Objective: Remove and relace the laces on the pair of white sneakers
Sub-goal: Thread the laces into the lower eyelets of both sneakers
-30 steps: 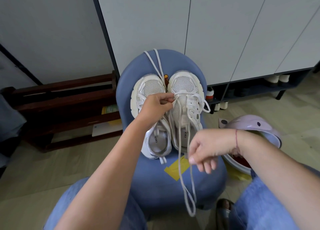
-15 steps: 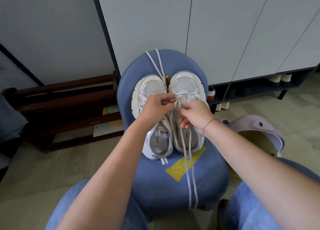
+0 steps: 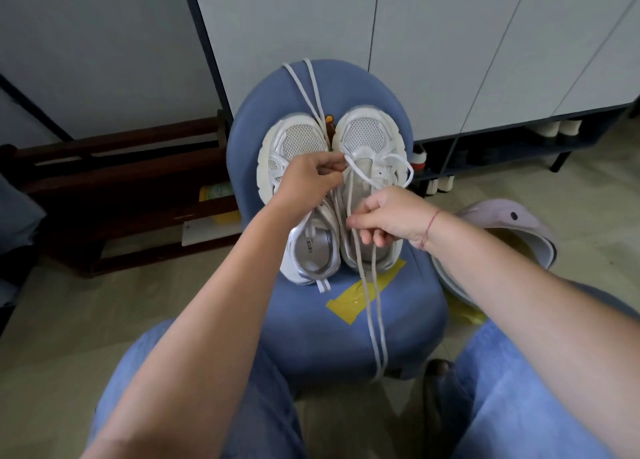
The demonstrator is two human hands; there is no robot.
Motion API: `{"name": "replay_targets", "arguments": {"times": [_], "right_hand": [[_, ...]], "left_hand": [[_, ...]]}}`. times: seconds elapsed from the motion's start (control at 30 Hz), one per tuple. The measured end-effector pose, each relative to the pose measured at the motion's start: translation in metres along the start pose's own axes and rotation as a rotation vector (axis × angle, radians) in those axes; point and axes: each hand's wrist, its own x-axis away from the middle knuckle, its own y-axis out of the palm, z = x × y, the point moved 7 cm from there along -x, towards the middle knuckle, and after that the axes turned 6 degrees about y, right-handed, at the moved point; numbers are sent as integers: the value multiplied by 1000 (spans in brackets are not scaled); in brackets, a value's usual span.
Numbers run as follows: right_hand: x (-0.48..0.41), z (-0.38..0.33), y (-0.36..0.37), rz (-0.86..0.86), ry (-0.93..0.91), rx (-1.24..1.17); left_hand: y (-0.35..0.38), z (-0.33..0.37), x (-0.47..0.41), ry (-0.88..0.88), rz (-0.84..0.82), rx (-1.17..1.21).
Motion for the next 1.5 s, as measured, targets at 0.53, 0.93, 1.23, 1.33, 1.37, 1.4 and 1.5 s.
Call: {"name": "replay_targets", "arguments": {"times": [0.53, 0.93, 1.23, 1.33, 1.37, 1.4, 1.5], "right_hand": [[8, 4, 6, 135, -82, -73], [11, 17, 16, 101, -55, -96], [21, 19, 29, 21, -49, -26], [22, 20, 31, 11, -45, 9], [22, 20, 32, 8, -43, 22], [23, 20, 32, 3, -38, 32], [24, 19, 30, 32, -31, 14]], "left_hand": [[2, -3, 1, 51, 4, -9], [2, 2, 4, 3, 14, -56], [3, 2, 3, -28, 27, -39], [2, 1, 3, -33, 25, -36], [2, 2, 3, -33, 25, -32], [2, 1, 3, -35, 25, -30], [3, 0, 3, -45, 21, -16]]}}
